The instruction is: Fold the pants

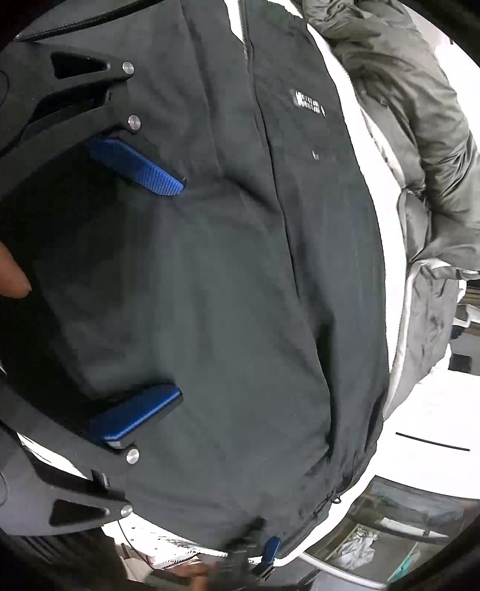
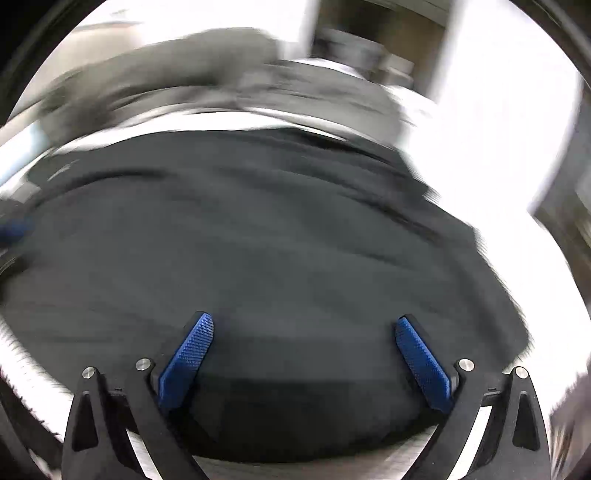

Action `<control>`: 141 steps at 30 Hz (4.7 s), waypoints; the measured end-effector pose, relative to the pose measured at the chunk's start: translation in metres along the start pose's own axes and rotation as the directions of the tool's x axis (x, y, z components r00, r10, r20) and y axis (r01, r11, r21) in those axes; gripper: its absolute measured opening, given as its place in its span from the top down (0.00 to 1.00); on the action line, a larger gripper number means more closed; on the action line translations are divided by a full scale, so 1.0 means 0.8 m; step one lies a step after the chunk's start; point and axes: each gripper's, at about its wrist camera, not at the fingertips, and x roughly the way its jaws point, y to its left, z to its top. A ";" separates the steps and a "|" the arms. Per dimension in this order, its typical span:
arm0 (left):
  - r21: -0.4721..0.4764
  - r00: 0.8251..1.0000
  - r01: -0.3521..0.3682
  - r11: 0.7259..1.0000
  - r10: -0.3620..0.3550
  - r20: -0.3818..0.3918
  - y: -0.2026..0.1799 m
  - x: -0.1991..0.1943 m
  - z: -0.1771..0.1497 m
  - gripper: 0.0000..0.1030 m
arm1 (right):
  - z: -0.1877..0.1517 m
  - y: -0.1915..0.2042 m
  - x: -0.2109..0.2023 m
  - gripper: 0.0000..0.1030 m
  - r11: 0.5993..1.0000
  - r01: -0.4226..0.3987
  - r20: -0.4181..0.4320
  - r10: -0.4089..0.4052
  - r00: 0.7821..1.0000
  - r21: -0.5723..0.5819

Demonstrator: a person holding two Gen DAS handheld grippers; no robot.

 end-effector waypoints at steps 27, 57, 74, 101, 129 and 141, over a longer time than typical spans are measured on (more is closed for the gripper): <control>-0.081 0.995 -0.037 0.996 0.029 -0.092 0.024 0.030 0.063 0.01 | 0.054 0.006 0.045 0.04 0.990 0.092 -0.131 -0.077 0.988 0.107; -0.323 0.891 -0.452 0.831 0.435 -0.127 0.291 -0.080 -0.019 0.00 | 0.037 0.104 0.014 0.02 0.974 -0.209 -0.084 0.202 0.976 -0.091; -0.408 0.876 -0.483 0.775 0.429 -0.222 0.335 -0.053 0.018 0.01 | 0.042 0.110 0.016 0.02 0.970 -0.216 -0.067 0.210 0.975 -0.107; -0.146 0.968 -0.251 0.957 0.243 -0.069 0.143 -0.029 -0.029 0.00 | -0.012 -0.058 -0.003 0.01 0.990 0.140 -0.051 -0.138 0.989 0.023; -0.776 0.980 0.095 0.623 0.079 0.183 0.397 -0.125 -0.130 0.64 | -0.078 -0.115 -0.055 0.15 0.717 -0.495 0.133 0.500 0.856 0.492; -0.798 0.972 0.064 0.599 0.145 0.187 0.419 -0.098 -0.105 0.98 | -0.044 -0.137 0.015 0.90 0.623 -0.447 0.175 0.449 0.876 0.641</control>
